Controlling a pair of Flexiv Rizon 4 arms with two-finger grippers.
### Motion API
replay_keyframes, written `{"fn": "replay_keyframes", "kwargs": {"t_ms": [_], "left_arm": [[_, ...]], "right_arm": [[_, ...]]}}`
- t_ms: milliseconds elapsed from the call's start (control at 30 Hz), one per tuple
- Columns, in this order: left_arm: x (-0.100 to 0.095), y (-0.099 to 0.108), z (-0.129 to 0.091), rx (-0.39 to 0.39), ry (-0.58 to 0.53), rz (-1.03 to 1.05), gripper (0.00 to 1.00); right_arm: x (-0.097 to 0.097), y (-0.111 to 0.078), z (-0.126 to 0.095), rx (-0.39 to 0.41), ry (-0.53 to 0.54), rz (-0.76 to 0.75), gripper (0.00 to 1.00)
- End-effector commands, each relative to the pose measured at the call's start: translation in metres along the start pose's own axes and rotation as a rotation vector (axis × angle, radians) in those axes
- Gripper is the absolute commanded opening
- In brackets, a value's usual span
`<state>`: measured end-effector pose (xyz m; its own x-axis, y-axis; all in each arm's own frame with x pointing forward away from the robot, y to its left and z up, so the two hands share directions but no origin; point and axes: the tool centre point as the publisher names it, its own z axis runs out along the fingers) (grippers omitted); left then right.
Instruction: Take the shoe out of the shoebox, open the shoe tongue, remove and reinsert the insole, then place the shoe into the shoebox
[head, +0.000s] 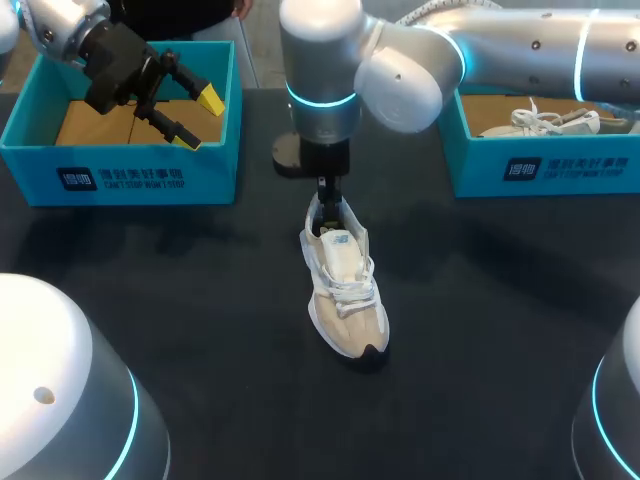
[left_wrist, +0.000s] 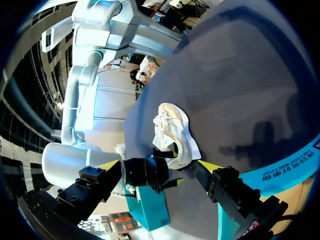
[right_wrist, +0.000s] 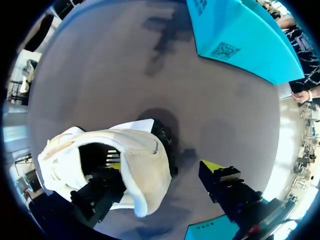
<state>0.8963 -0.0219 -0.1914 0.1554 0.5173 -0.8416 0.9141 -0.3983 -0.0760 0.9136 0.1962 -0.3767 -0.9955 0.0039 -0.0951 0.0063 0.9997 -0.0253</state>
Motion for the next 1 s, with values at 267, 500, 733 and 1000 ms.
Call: {"fn": "replay_keyframes", "kwargs": {"t_ms": [267,500,733,1000], "left_arm": [[0.000,0.000,0.000,0.000,0.002,0.001,1.00],[0.000,0.000,0.000,0.000,0.002,0.001,1.00],[0.000,0.000,0.000,0.000,0.002,0.001,1.00],[0.000,0.000,0.000,0.000,0.002,0.001,1.00]], "right_arm": [[-0.001,0.002,0.016,0.012,0.025,0.000,0.41],[0.004,0.001,0.015,0.019,0.029,0.041,0.00],[0.008,0.003,-0.002,0.010,0.021,0.094,0.00],[0.008,-0.001,-0.053,0.049,-0.006,0.131,0.00]]}}
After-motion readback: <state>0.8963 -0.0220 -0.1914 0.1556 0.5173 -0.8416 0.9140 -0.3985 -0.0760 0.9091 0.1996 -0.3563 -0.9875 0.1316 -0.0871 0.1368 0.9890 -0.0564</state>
